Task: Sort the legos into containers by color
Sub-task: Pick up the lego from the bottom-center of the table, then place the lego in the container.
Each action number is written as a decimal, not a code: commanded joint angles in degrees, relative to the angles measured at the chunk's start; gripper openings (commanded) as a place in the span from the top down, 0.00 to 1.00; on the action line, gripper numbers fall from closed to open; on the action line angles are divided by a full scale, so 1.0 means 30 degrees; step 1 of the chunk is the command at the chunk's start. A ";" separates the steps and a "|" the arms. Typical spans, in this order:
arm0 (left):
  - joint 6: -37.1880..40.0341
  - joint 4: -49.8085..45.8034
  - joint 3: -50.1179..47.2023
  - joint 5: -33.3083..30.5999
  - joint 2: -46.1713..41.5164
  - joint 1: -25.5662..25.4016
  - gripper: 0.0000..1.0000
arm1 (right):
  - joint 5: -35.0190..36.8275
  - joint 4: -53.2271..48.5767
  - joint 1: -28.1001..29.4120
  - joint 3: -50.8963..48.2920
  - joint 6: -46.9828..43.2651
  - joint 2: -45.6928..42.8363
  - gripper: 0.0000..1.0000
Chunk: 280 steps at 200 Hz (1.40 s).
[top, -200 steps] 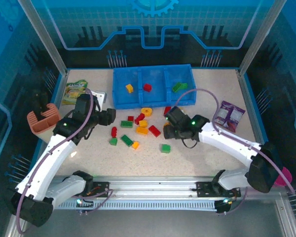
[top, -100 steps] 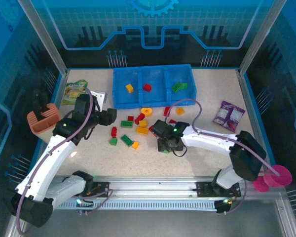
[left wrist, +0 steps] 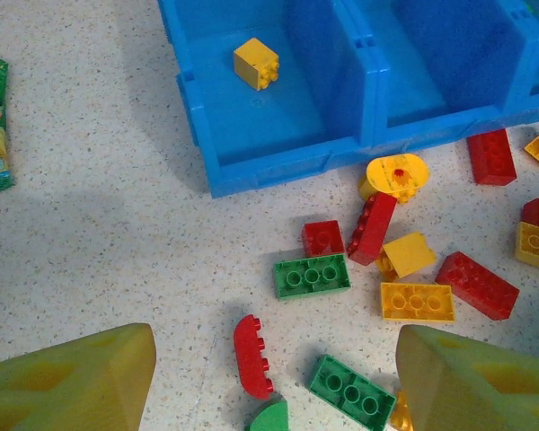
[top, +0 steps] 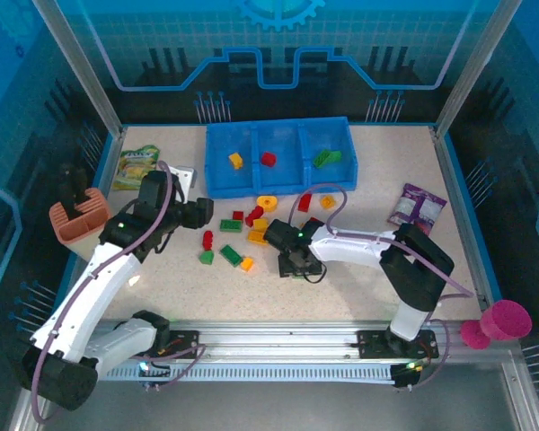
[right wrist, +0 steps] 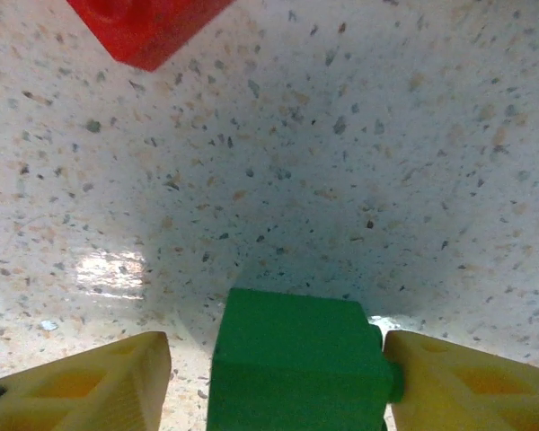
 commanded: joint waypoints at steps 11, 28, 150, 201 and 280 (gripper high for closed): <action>-0.0187 0.0356 -0.0403 0.0150 0.0305 0.0149 0.28 | -0.0620 -0.0681 -0.0316 0.0368 -0.0271 0.0630 0.41; -0.0394 0.0145 -0.0355 0.0358 0.0554 0.0149 0.29 | -0.0625 -0.0678 -0.0357 0.0100 -0.0490 0.0614 0.46; -0.5151 -0.0131 -0.3526 0.1213 0.2218 -0.4743 0.28 | 0.1085 -0.1272 -0.8540 0.4243 -1.2397 -0.3791 0.58; -0.9156 -0.1487 -0.2343 -0.0803 0.4269 -0.7448 0.29 | -0.0329 0.2187 -1.2521 0.9417 -1.4742 0.1057 0.58; -2.0041 -0.1702 -0.2207 -0.2292 0.5851 -0.9544 0.33 | -0.0511 0.2523 -1.3425 1.7295 -1.6298 0.8032 0.58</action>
